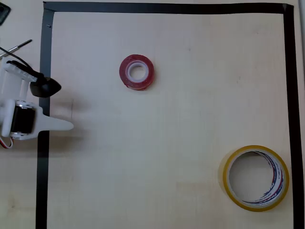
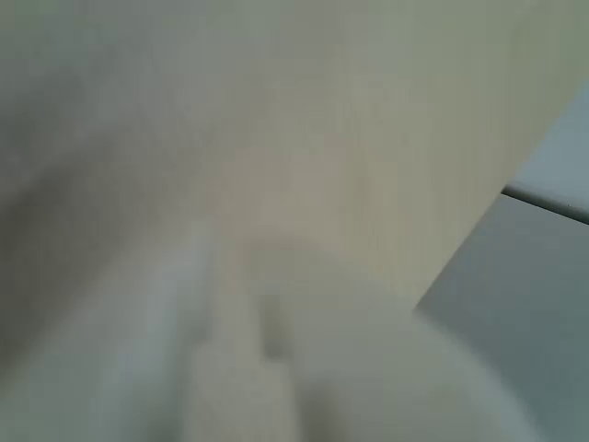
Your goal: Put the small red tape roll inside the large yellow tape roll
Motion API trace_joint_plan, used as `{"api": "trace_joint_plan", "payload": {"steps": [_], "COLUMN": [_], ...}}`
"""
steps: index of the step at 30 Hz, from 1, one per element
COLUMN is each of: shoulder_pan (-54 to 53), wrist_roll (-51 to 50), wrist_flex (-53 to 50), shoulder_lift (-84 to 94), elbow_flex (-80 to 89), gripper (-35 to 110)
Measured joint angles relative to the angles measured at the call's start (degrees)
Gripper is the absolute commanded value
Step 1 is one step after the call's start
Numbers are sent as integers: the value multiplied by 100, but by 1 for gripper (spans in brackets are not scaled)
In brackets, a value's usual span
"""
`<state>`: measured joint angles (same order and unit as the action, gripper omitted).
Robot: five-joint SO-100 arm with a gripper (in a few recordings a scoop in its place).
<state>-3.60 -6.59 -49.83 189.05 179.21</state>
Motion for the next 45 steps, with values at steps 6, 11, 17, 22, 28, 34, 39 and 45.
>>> {"api": "trace_joint_plan", "payload": {"steps": [6,11,17,22,28,34,39,45], "shoulder_pan": [0,0,0,0,62,211,492,642], "wrist_roll": [0,0,0,0,0,0,26,334], "wrist_flex": [0,0,0,0,0,-510,-1011,-1169], "shoulder_lift": [0,0,0,0,0,0,123,-369], "elbow_flex": [0,0,0,0,0,-35,-334,-853], "gripper": [0,0,0,0,0,0,0,0]}}
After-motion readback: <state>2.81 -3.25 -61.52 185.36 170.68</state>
